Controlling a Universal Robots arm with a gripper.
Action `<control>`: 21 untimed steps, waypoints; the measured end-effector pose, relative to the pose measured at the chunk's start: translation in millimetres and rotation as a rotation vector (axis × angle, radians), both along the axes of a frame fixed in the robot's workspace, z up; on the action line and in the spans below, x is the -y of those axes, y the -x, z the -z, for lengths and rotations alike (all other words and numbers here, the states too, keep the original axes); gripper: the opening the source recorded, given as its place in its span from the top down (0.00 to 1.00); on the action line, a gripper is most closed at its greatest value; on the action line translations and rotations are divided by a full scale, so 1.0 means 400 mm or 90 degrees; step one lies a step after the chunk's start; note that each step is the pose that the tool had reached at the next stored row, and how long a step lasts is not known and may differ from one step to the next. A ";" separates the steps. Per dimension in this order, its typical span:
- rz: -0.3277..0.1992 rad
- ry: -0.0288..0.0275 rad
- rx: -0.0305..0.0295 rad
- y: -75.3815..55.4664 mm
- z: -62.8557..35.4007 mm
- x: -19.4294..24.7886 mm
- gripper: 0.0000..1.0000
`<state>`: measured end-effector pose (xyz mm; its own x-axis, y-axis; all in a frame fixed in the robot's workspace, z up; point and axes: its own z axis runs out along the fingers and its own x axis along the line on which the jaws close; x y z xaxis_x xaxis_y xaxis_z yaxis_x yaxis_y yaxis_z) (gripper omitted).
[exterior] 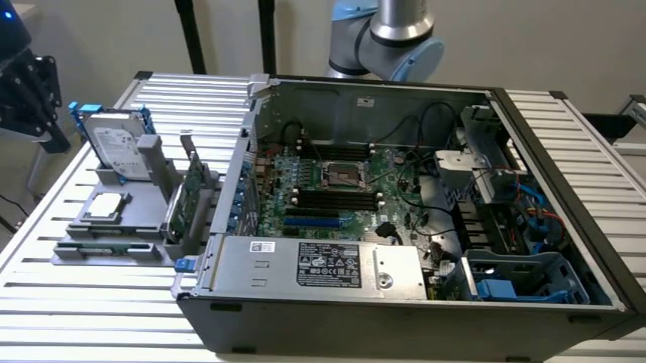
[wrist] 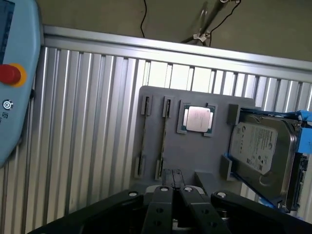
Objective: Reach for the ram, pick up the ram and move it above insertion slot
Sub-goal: 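Pick up the ram and move it above insertion slot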
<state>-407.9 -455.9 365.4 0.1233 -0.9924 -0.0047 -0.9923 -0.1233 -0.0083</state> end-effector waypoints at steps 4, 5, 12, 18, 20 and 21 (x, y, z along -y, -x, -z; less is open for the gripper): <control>0.000 -0.0002 0.0002 -0.004 0.014 0.017 0.89; 0.000 0.0000 -0.0001 -0.005 0.018 0.020 0.89; 0.000 -0.0001 0.0001 -0.010 0.050 0.034 0.70; 0.000 -0.0001 0.0000 -0.012 0.077 0.046 0.52; 0.000 -0.0001 0.0000 -0.013 0.086 0.051 0.52; 0.000 -0.0001 0.0000 -0.013 0.091 0.053 0.52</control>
<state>-402.6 -477.3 329.0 0.1228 -0.9924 -0.0049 -0.9924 -0.1228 -0.0084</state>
